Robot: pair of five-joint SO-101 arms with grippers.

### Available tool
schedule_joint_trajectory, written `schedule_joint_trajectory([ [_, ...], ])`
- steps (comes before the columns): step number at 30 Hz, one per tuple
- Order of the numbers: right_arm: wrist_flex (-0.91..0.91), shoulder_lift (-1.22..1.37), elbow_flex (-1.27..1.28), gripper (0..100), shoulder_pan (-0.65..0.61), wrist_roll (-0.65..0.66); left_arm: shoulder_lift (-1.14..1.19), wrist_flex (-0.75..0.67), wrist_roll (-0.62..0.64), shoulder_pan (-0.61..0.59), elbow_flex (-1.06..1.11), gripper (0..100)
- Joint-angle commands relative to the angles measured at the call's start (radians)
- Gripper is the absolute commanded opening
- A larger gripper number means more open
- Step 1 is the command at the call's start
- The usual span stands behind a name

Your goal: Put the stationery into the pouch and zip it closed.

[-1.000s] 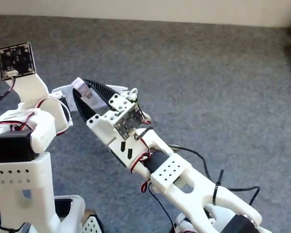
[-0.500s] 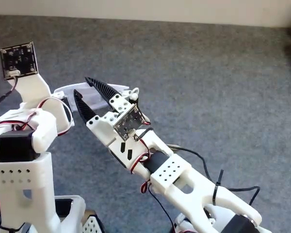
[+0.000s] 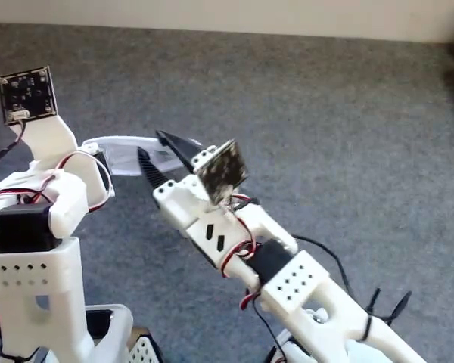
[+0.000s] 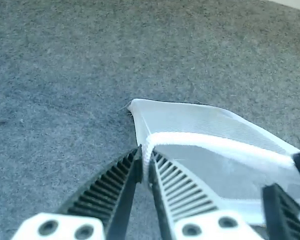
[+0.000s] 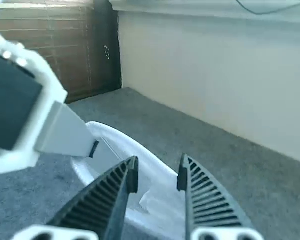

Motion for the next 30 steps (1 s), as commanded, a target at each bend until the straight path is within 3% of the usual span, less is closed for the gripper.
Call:
schedule_joint_trajectory([
  [1, 0.265, -0.07, -0.147, 12.6, 0.045, -0.066, -0.013, -0.017, 0.0, -0.03, -0.004, 1],
  [9, 0.743, -0.077, -0.367, 12.6, 0.15, -0.126, -0.013, -0.015, 0.0, -0.03, -0.004, 1],
  [14, 0.931, -0.074, -0.414, 12.6, 0.222, -0.121, -0.013, -0.015, 0.002, -0.03, -0.004, 1],
  [24, 1.024, -0.07, -0.285, 12.7, 0.228, 0.078, -0.013, -0.018, 0.006, -0.189, -0.022, 1],
  [30, 1.024, 0.074, -0.263, 12.8, 0.213, 0.101, -0.015, -0.011, 0.008, -0.292, -0.065, 1],
])
